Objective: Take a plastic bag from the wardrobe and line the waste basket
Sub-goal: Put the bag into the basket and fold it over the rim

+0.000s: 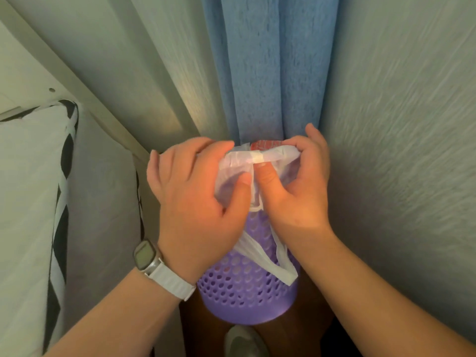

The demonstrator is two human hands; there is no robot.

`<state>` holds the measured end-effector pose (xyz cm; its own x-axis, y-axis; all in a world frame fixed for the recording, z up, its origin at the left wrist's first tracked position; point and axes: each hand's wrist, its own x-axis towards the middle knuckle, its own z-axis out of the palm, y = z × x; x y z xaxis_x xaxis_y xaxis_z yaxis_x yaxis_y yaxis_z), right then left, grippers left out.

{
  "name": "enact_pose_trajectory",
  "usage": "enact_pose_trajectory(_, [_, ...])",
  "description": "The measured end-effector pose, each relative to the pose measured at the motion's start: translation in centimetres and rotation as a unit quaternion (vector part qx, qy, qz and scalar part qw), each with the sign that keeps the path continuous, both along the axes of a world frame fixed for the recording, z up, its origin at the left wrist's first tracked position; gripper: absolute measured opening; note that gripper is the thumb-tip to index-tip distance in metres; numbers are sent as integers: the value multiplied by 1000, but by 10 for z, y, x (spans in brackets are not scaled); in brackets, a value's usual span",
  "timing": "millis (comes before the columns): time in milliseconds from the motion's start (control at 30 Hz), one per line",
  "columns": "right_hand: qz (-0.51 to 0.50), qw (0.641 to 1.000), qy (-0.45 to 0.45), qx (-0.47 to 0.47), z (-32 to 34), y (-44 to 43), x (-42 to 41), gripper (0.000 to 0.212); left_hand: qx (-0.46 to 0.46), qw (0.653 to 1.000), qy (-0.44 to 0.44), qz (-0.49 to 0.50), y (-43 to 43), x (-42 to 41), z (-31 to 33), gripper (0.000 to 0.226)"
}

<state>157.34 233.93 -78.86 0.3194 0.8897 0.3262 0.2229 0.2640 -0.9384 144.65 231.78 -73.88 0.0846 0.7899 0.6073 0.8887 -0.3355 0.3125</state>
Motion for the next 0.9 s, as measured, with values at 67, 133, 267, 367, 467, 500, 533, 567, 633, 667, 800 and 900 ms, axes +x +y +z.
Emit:
enact_pose_trajectory(67, [-4,1000,-10,-1,1,-3,-5,39,-3,1000,8,17,-2,6,0,30])
enact_pose_trajectory(133, [1,1000,-15,-7,0,-5,-8,43,-2,1000,-6,19,-1,5,-1,19])
enact_pose_trajectory(267, [22,999,-27,-13,-3,-7,-12,42,3,1000,-18,6,6,-8,-5,10])
enact_pose_trajectory(367, [35,999,-19,3,-4,-6,-6,47,-2,1000,-10,-3,11,-14,-4,15])
enact_pose_trajectory(467, [40,999,-30,15,-8,-1,10,46,6,999,-17,-30,14,-20,-1,18])
enact_pose_trajectory(500, [38,998,-35,18,-8,2,15,43,10,999,-22,-39,14,-21,-1,18])
enact_pose_trajectory(533, [34,998,-39,22,-9,4,18,39,12,998,-27,-49,15,-21,-1,17])
enact_pose_trajectory(567, [32,998,-39,28,-8,6,21,35,12,998,-32,-57,14,-20,-2,17])
enact_pose_trajectory(633, [29,998,-31,43,-8,7,21,30,6,996,-47,-70,14,-19,-3,15])
enact_pose_trajectory(667, [24,998,-26,50,-8,7,20,30,1,996,-53,-78,14,-19,-2,15])
enact_pose_trajectory(800, [11,999,-29,43,-10,6,16,39,6,995,-14,-96,10,-20,4,23])
enact_pose_trajectory(900, [-7,998,-38,41,-9,5,8,42,-2,997,21,-68,6,-10,4,30])
